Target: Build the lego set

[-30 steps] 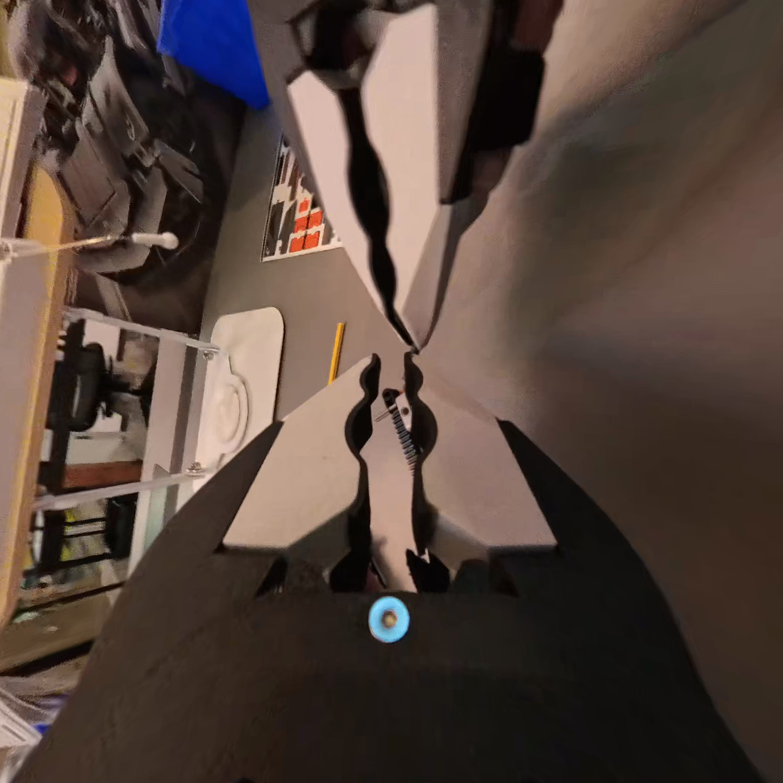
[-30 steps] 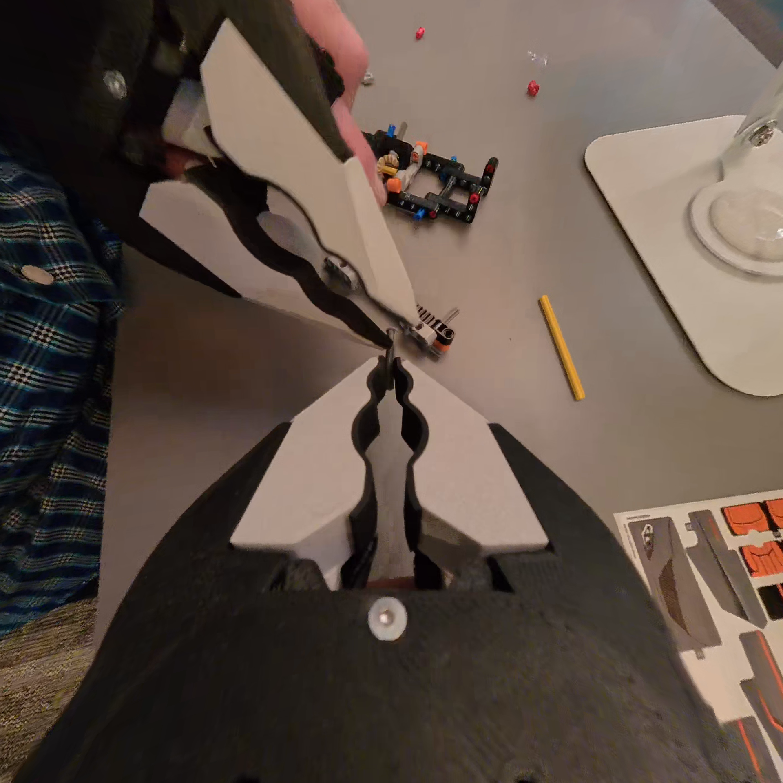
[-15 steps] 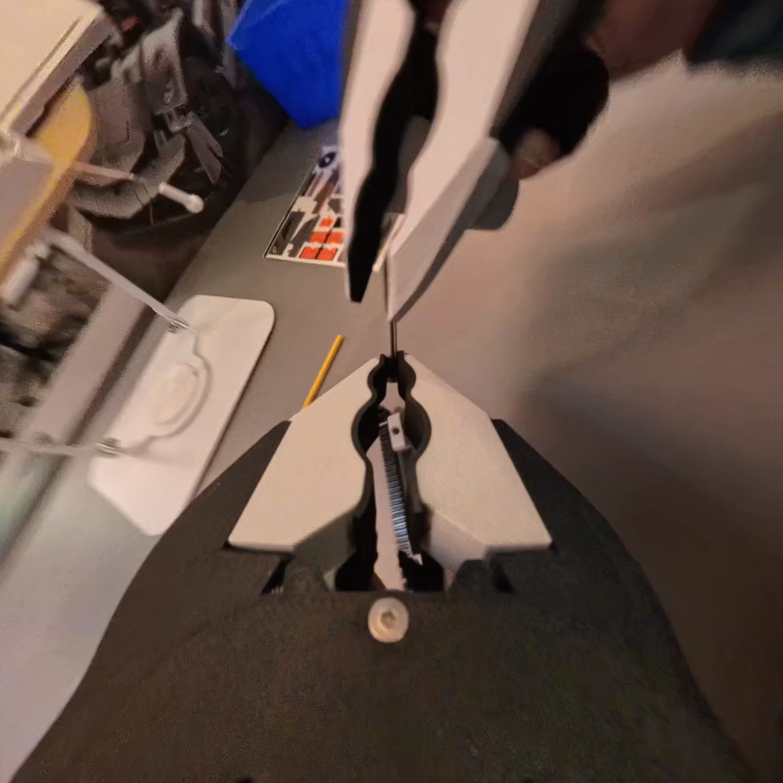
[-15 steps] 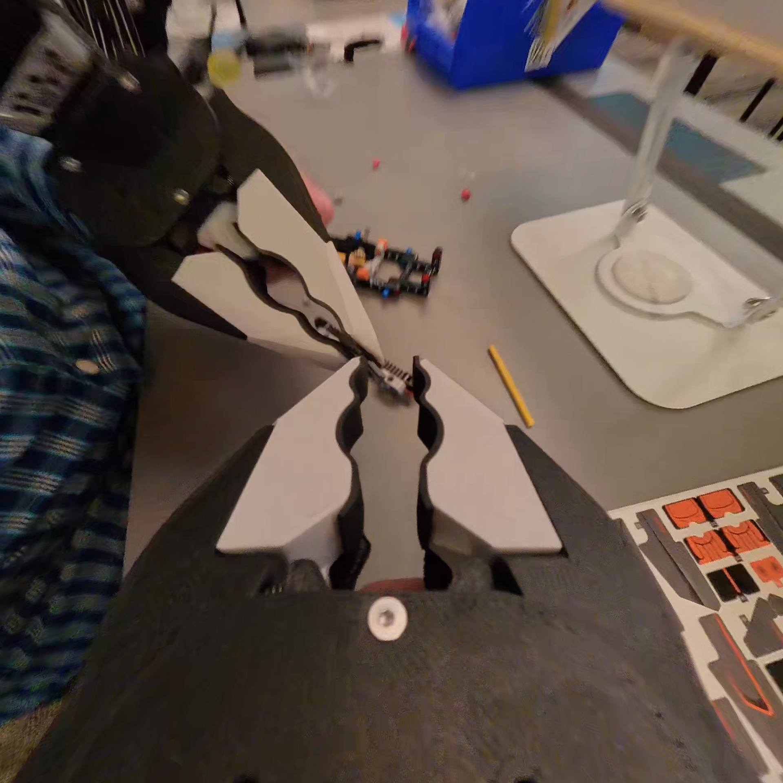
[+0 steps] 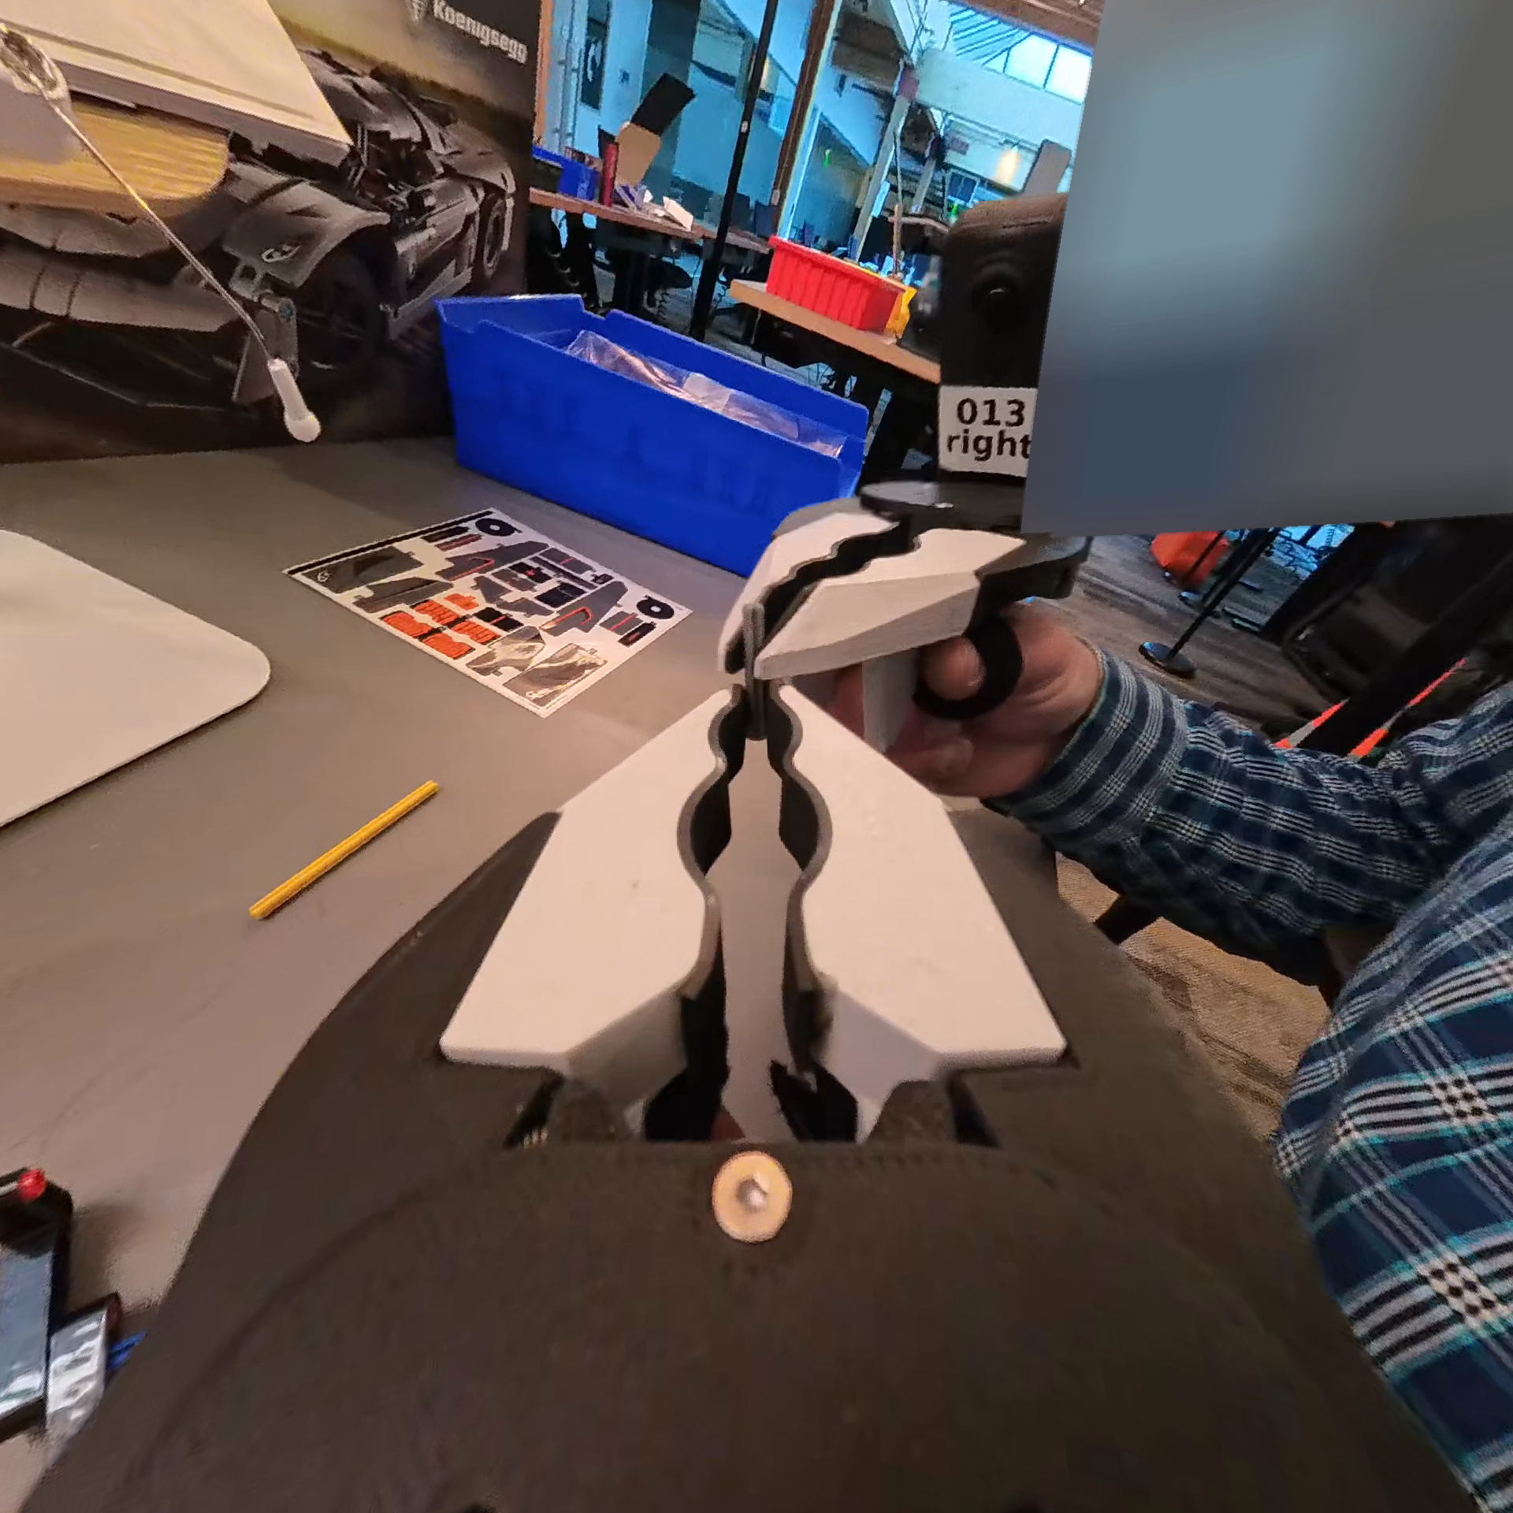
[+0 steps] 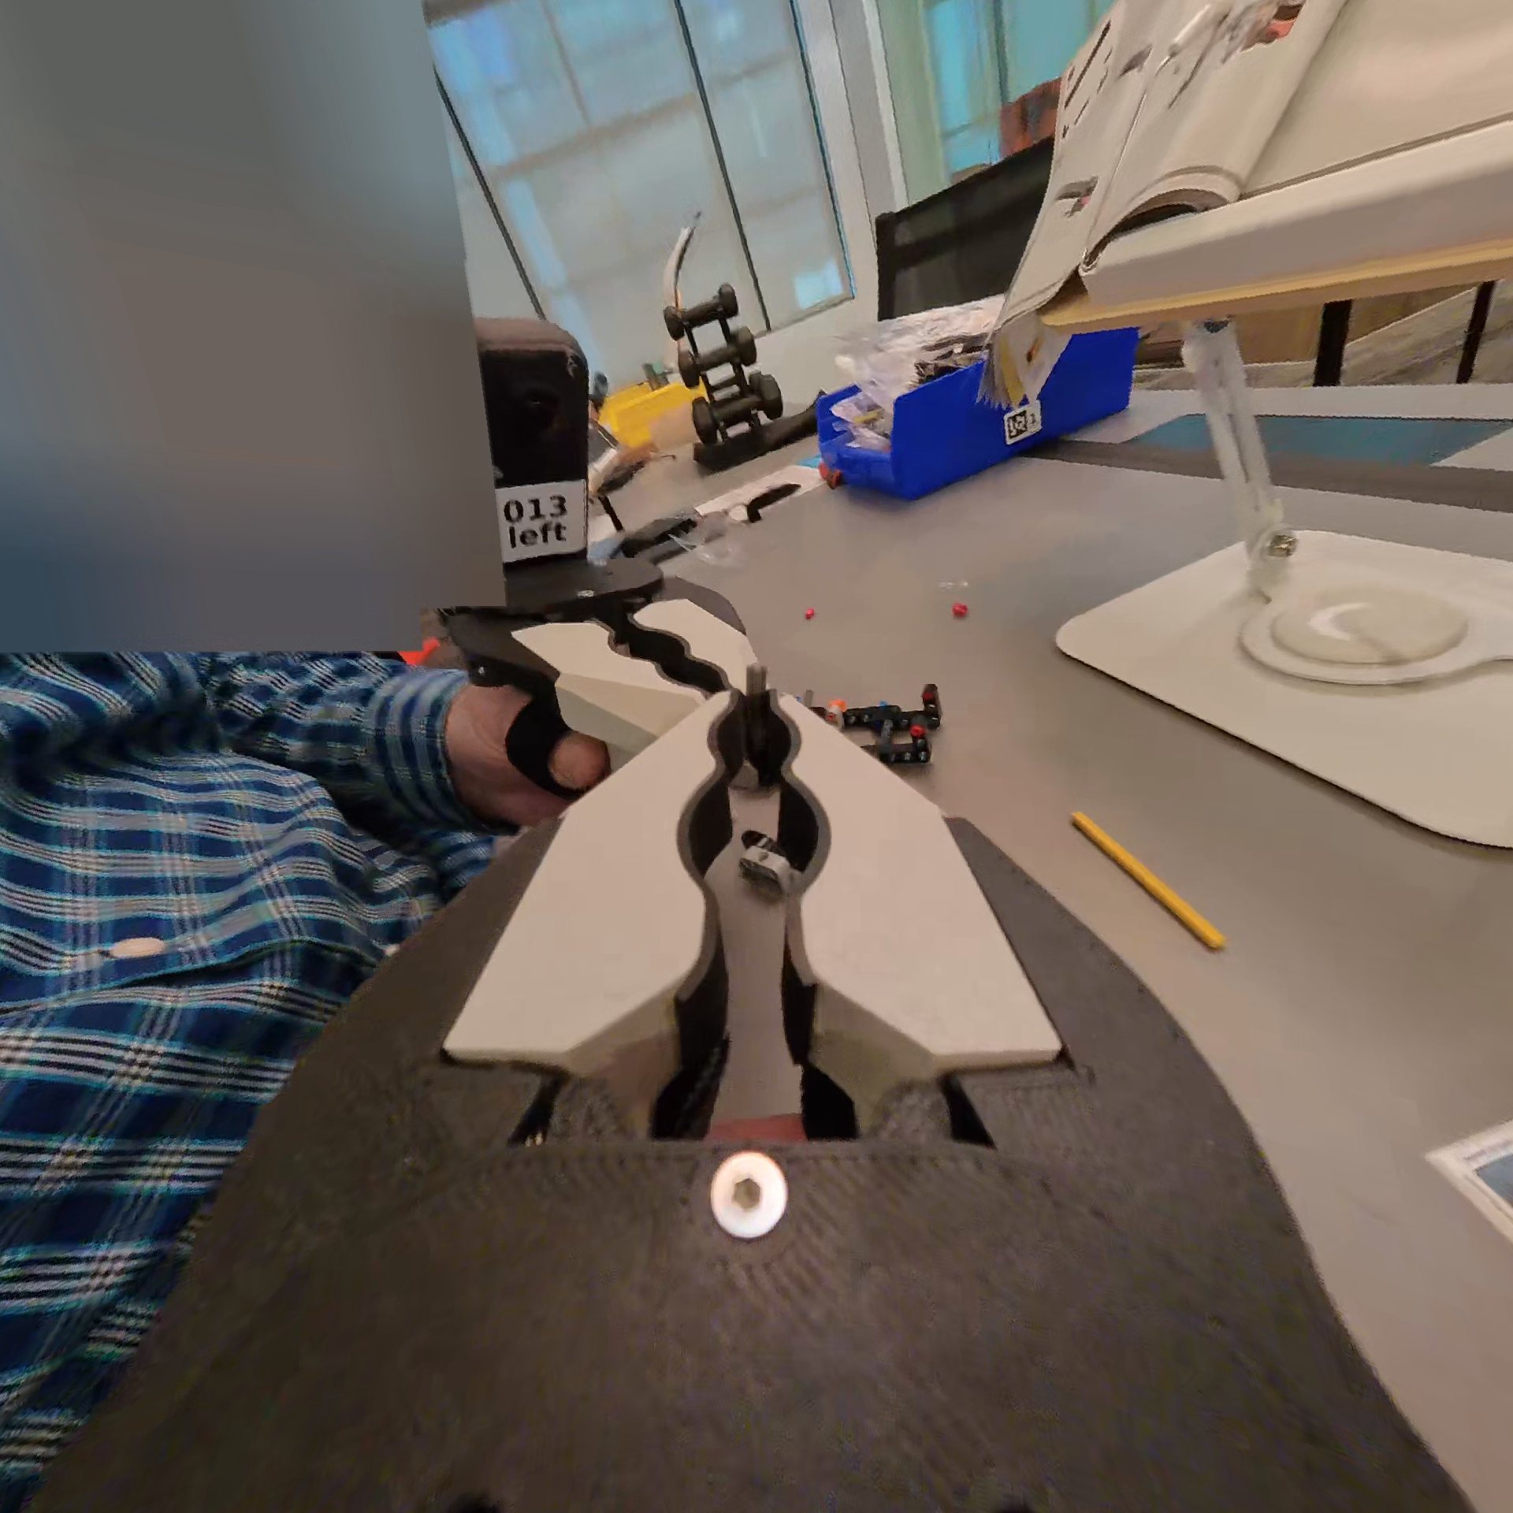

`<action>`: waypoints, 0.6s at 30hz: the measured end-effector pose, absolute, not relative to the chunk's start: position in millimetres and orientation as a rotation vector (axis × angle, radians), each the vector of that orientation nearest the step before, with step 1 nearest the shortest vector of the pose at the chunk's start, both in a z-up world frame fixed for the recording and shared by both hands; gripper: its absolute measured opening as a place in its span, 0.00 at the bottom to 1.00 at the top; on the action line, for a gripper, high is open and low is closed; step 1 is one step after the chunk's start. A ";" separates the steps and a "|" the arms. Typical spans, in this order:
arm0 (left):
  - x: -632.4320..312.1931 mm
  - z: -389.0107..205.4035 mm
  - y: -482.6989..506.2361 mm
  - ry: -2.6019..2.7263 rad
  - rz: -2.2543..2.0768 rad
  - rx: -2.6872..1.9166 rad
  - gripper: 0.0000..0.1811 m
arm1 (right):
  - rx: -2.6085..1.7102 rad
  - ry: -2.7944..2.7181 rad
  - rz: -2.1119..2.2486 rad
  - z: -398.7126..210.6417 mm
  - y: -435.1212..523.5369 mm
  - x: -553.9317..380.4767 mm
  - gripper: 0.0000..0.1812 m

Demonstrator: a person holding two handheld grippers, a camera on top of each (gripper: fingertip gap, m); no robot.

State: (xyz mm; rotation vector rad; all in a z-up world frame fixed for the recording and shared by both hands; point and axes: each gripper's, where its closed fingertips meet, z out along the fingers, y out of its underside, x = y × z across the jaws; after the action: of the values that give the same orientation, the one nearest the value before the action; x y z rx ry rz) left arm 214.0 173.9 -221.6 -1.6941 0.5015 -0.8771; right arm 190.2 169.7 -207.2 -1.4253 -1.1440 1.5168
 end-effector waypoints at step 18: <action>193.8 -220.1 180.8 0.473 -0.712 -1.901 0.06 | -1.052 -1.512 0.177 -225.9 185.1 182.7 0.01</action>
State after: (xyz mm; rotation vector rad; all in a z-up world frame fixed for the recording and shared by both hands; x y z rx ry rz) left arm 193.8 180.8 -220.1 -1.9007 0.4729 -0.7120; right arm 182.7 185.1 -225.9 -1.0516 -1.5117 0.1766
